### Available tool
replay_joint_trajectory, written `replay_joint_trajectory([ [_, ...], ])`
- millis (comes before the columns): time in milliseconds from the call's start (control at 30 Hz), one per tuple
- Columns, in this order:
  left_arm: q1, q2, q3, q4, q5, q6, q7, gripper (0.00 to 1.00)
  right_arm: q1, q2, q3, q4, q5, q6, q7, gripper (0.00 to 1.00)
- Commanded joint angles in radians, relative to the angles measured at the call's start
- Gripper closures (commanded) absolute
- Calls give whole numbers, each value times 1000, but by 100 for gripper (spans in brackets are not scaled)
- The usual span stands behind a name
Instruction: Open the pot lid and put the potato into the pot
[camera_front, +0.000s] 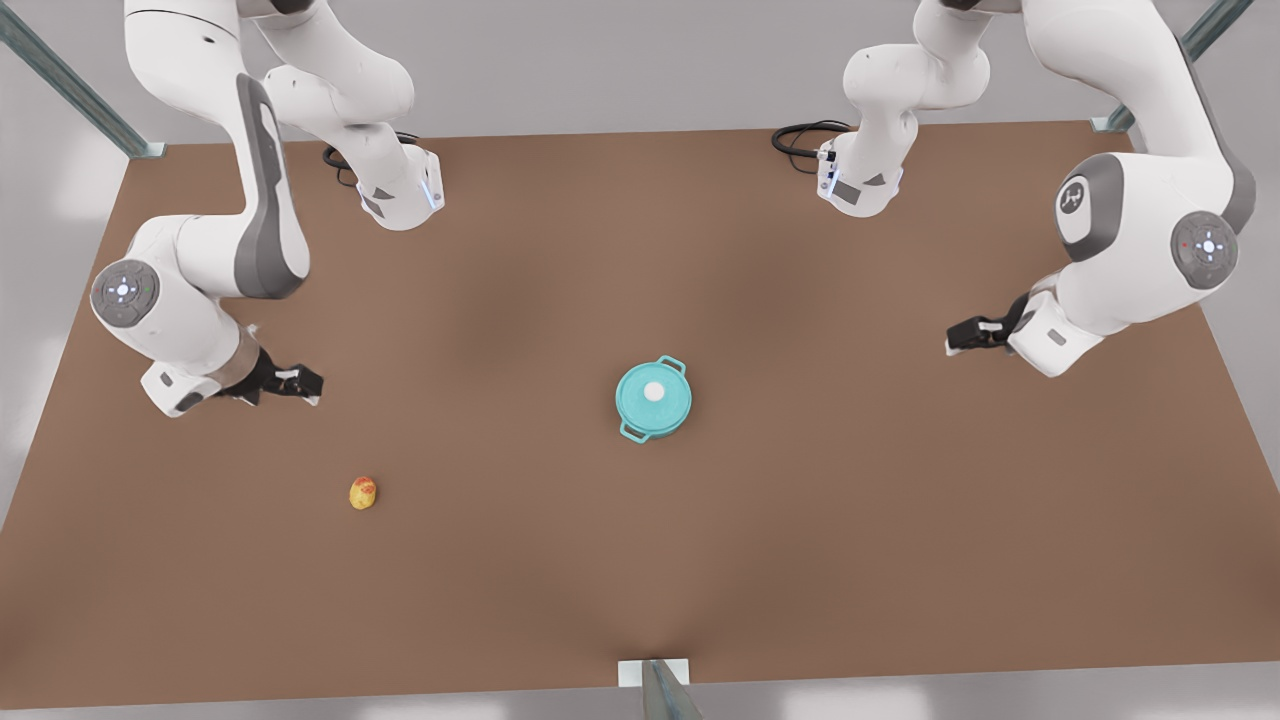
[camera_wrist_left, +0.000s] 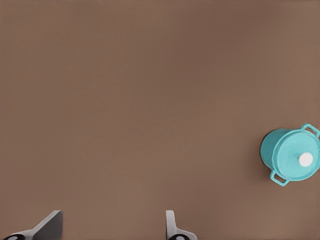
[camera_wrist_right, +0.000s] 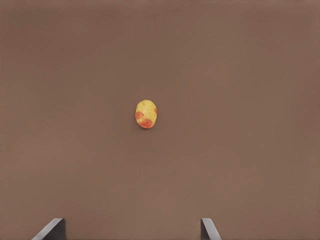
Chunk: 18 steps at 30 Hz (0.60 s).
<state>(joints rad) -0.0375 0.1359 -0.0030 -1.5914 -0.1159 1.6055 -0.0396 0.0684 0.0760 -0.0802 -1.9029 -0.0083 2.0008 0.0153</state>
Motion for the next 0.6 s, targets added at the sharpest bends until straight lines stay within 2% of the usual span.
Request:
replay_joint_trajectory([
  [0, 4, -1, 0, -1, -4, 53, 15, 0, 5, -1, -4, 4, 1, 95, 58, 0],
  [100, -51, 24, -3, 7, 10, 59, 17, 0, 5, 1, -7, 2, -1, 92, 58, 0],
  [200, -209, 47, -41, 33, 15, 63, -114, 0, 5, 13, -7, 4, -1, 88, 54, 0],
  [267, -393, 177, -74, 218, 16, 60, -347, 0, 7, 119, -7, 42, -2, 104, 51, 0],
  [333, -476, 398, -72, 438, 21, 79, -491, 0, 19, 156, -1, 47, -16, 104, 40, 0],
  [400, -573, 468, -74, 436, 120, 143, -591, 0, 25, 159, -4, 47, -13, 92, 54, 0],
  [467, -596, 495, -84, 430, 116, 172, -689, 0, 31, 169, -1, 47, -18, 93, 37, 0],
  [567, -639, 511, -94, 393, 117, 240, -859, 0, 34, 309, 0, 107, -50, 136, 38, 0],
])
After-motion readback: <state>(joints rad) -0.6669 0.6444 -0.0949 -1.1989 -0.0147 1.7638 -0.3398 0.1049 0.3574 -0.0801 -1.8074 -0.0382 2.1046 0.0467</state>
